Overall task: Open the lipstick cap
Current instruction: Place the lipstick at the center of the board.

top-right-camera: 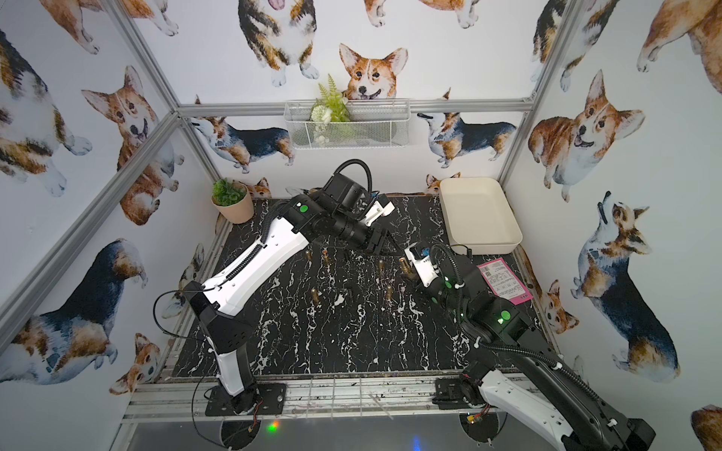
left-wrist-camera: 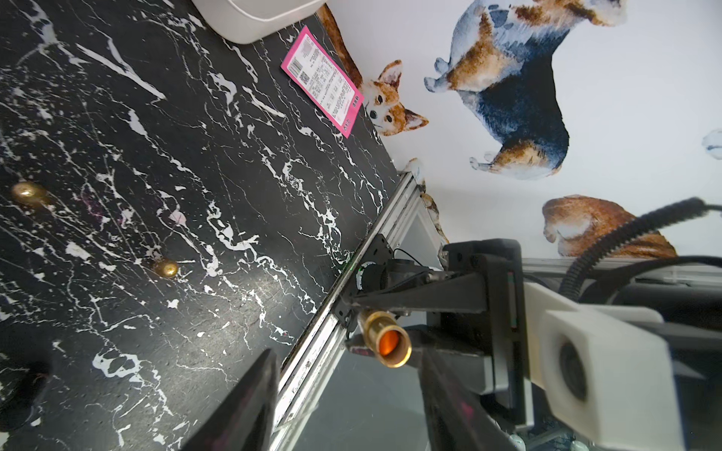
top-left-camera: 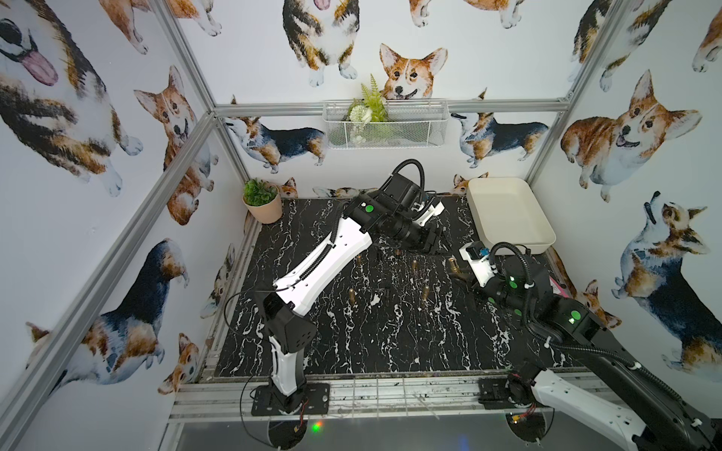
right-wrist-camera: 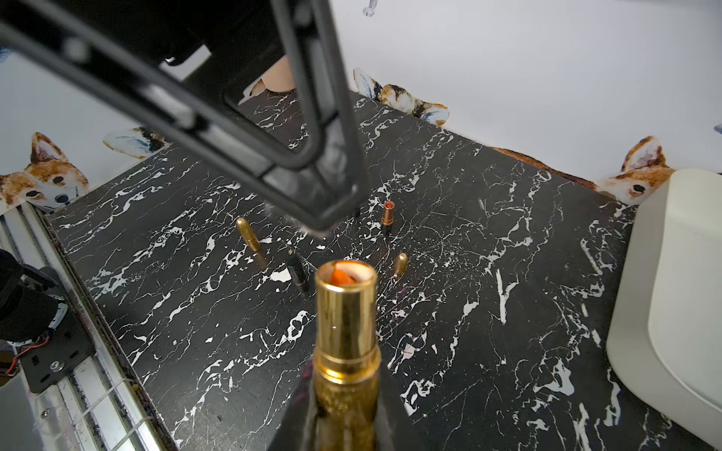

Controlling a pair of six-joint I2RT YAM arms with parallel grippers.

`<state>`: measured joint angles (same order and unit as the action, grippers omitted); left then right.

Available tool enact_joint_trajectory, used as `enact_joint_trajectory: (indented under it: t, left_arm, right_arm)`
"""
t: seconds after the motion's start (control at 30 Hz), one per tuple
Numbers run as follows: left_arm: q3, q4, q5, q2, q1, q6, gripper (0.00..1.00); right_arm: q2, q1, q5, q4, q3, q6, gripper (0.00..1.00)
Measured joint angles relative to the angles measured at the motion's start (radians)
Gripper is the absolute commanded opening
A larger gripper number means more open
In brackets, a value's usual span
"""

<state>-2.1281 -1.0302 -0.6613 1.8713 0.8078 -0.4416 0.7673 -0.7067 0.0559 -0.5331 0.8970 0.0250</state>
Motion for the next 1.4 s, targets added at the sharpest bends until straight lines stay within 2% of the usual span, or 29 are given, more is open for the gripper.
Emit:
enact_joint_trajectory:
  t: [0.4,0.83,1.27,1.4]
  left_arm:
    - [-0.015,-0.007,-0.009,0.035,0.025,0.005,0.53]
    - [-0.048,-0.047,-0.006,0.059,0.045,0.04,0.37]
    - [-0.113,-0.111,0.006,0.103,0.048,0.072,0.35]
    - [-0.126,-0.123,0.005,0.11,0.048,0.08,0.31]
  right_arm:
    - [0.021,0.0,0.0,0.005,0.006,0.001,0.0]
    - [0.035,0.0,0.0,0.005,0.008,0.003,0.0]
    - [0.044,0.0,0.004,0.005,0.013,0.003,0.0]
    - [0.044,0.0,0.005,0.006,0.013,0.003,0.0]
